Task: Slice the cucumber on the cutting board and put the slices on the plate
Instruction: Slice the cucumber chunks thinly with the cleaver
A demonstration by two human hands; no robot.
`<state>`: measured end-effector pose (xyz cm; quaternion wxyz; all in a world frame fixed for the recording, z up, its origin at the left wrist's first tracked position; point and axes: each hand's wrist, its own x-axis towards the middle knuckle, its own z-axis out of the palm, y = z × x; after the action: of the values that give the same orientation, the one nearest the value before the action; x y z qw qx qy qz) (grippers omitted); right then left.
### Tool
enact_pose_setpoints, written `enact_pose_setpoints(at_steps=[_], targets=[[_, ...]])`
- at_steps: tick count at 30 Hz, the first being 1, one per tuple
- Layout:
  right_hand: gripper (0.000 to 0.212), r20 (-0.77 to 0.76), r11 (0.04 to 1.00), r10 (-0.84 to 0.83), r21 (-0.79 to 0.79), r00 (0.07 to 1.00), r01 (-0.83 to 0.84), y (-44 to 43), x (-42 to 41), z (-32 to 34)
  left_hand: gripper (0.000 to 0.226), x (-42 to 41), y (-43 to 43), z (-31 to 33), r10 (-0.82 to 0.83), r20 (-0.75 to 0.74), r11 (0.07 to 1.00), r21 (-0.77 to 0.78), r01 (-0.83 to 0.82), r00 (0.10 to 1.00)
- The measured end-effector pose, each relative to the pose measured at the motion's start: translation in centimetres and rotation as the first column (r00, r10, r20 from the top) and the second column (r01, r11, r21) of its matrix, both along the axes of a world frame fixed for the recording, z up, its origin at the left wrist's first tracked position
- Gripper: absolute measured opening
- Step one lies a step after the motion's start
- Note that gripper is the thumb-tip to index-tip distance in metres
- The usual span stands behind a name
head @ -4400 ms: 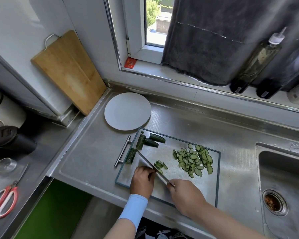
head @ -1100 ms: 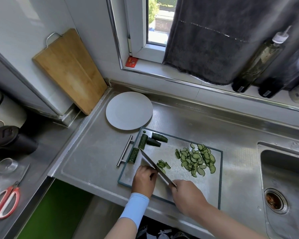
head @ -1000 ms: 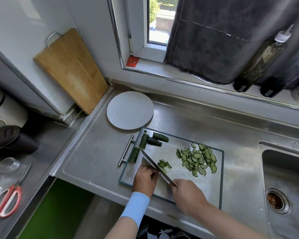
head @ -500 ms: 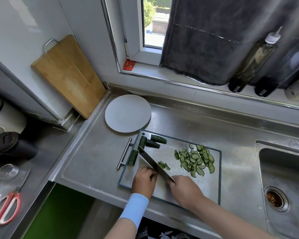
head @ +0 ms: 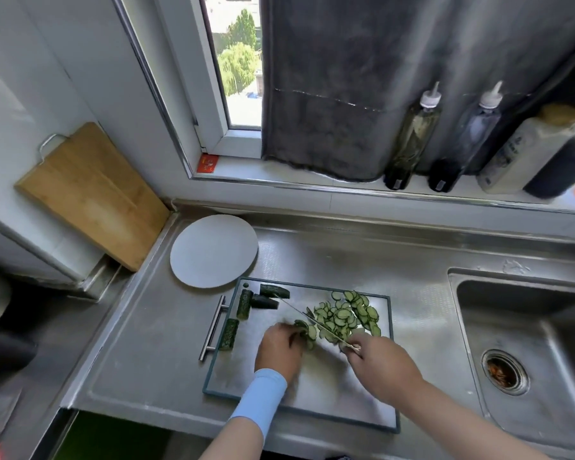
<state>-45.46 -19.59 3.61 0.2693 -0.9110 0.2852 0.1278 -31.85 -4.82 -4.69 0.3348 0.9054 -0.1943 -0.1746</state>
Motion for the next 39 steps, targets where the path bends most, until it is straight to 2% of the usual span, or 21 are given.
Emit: enact_pose_setpoints(at_steps=[3, 5, 7, 9, 11, 13, 15, 17, 20, 22, 25, 27, 29, 31, 33, 36, 38, 39], targets=[[0.024, 0.011, 0.978, 0.116, -0.174, 0.993, -0.112, -0.9, -0.6, 0.5, 0.028, 0.4, 1.6, 1.4, 0.339, 0.025, 0.919, -0.222, -0.325, 0.94], [0.023, -0.001, 0.954, 0.177, -0.245, 0.984, -0.172, -1.2, -0.7, 0.8, 0.025, 0.7, 2.7, 2.2, 0.425, 0.111, 0.86, -0.358, -0.363, 0.898], [0.02, -0.036, 0.934, 0.212, -0.286, 0.977, -0.213, -1.2, -0.6, 0.8, 0.024, 0.8, 3.1, 3.5, 0.311, 0.264, 0.906, -0.374, -0.2, 0.913], [0.019, -0.066, 0.923, 0.226, -0.305, 0.972, -0.235, -1.1, -0.3, 0.9, 0.024, 0.3, 2.6, 4.5, 0.071, 0.353, 0.943, -0.328, 0.052, 0.933], [0.019, -0.076, 0.914, 0.239, -0.318, 0.968, -0.251, -0.8, 0.0, 1.0, 0.024, -0.6, 1.6, 5.2, -0.183, 0.28, 0.938, -0.237, 0.253, 0.942], [0.02, -0.082, 0.905, 0.258, -0.329, 0.963, -0.271, -0.6, 0.1, 1.2, 0.022, -1.2, 0.5, 5.5, -0.357, 0.242, 0.918, -0.089, 0.387, 0.902], [0.022, -0.091, 0.893, 0.28, -0.342, 0.956, -0.294, -0.5, 0.1, 1.3, 0.023, -1.4, -0.2, 5.5, -0.45, 0.255, 0.889, 0.036, 0.457, 0.856], [0.023, -0.088, 0.878, 0.308, -0.357, 0.947, -0.318, -0.5, 0.1, 1.3, 0.03, -1.4, -0.7, 5.4, -0.503, 0.186, 0.864, 0.118, 0.49, 0.844], [0.024, -0.081, 0.875, 0.332, -0.345, 0.94, -0.339, -0.5, 0.1, 1.2, 0.043, -1.1, -1.6, 5.1, -0.55, 0.038, 0.826, 0.175, 0.536, 0.835], [0.027, -0.064, 0.876, 0.34, -0.34, 0.938, -0.341, -0.5, 0.1, 1.2, 0.049, -0.8, -2.3, 5.1, -0.57, -0.002, 0.805, 0.196, 0.559, 0.822], [0.031, -0.038, 0.883, 0.34, -0.33, 0.94, -0.333, -0.5, 0.0, 1.2, 0.044, -0.9, -2.9, 5.4, -0.471, 0.017, 0.882, 0.026, 0.471, 0.882], [0.035, -0.004, 0.896, 0.331, -0.312, 0.944, -0.315, -0.5, -0.1, 1.3, 0.034, -1.5, -3.0, 5.7, -0.456, 0.028, 0.889, -0.039, 0.457, 0.889], [0.038, 0.021, 0.902, 0.328, -0.304, 0.944, -0.307, -0.4, -0.2, 1.6, 0.03, -1.9, -3.2, 5.9, -0.508, -0.003, 0.861, 0.019, 0.508, 0.861], [0.034, 0.002, 0.901, 0.331, -0.298, 0.944, -0.315, -0.4, -0.2, 1.7, 0.039, -1.3, -3.3, 5.8, -0.557, -0.039, 0.819, 0.135, 0.557, 0.829], [0.025, -0.02, 0.902, 0.332, -0.286, 0.943, -0.324, -0.6, -0.3, 1.8, 0.046, -0.3, -2.9, 5.7, -0.532, -0.057, 0.823, 0.202, 0.531, 0.845], [0.017, -0.02, 0.91, 0.324, -0.265, 0.946, -0.318, -0.9, -0.5, 1.7, 0.039, 0.5, -1.5, 6.2, -0.272, 0.033, 0.961, 0.069, 0.27, 0.962], [0.015, -0.019, 0.91, 0.326, -0.265, 0.945, -0.319, -1.0, -0.5, 1.5, 0.035, 0.8, -0.1, 6.3, -0.107, 0.053, 0.994, -0.015, 0.108, 0.993], [0.014, -0.02, 0.91, 0.324, -0.267, 0.946, -0.317, -1.0, -0.5, 1.4, 0.035, 1.0, 0.6, 6.3, -0.089, 0.015, 0.996, -0.003, 0.089, 0.996]])
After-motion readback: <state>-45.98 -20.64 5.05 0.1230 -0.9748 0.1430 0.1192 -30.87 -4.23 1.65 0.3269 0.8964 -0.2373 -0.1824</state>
